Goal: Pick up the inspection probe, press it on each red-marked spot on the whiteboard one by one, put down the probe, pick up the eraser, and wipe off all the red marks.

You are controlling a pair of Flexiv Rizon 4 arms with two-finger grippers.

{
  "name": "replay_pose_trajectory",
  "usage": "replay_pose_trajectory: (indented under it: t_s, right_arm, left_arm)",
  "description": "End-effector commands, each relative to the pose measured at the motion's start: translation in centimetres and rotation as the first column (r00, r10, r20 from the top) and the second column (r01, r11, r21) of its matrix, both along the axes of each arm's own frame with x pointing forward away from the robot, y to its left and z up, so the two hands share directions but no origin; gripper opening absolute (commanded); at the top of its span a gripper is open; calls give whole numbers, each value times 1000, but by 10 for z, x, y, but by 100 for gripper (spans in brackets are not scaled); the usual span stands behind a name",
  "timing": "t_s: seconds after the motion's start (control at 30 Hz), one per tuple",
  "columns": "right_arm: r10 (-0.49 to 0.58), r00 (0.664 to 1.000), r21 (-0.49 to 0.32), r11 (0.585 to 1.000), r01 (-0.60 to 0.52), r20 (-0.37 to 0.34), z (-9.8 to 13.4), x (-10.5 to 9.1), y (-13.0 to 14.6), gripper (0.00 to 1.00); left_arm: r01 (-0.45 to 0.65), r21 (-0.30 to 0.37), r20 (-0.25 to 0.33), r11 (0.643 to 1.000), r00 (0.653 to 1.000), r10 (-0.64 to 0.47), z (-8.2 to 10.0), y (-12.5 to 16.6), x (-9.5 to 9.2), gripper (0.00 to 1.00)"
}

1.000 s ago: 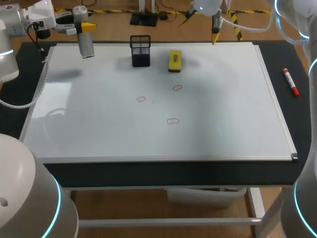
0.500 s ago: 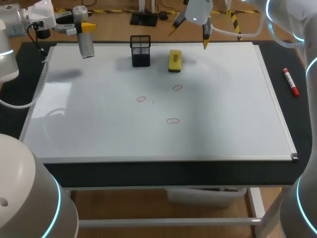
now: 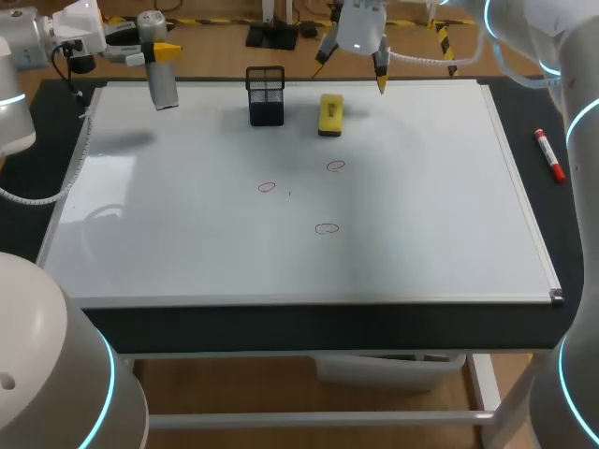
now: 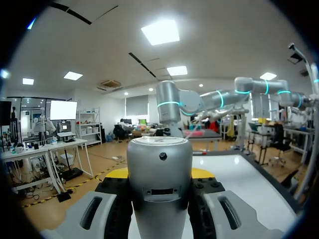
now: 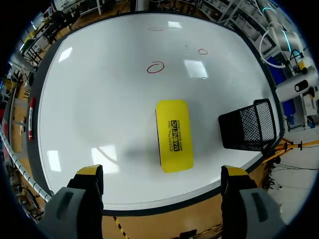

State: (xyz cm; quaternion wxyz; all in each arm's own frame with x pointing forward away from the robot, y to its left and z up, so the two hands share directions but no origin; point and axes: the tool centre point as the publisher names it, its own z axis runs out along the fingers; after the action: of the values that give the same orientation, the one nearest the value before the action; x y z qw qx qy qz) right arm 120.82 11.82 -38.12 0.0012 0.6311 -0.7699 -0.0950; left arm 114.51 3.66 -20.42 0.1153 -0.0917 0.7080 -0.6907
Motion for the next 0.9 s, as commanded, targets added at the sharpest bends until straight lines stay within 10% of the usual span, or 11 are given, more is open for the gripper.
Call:
replay_pose_trajectory:
  t_s: [0.03,0.9]
  right_arm:
    - [32,948,-340,929,-146,-318,-12,16,8,100]
    - [-25,949,-287,955,-70,-314,-28,6,19,100]
  left_arm:
    - [-4,2,1,1000,1000,4,2,-1,-2,0]
    - [-4,2,1,1000,1000,4,2,-1,-2,0]
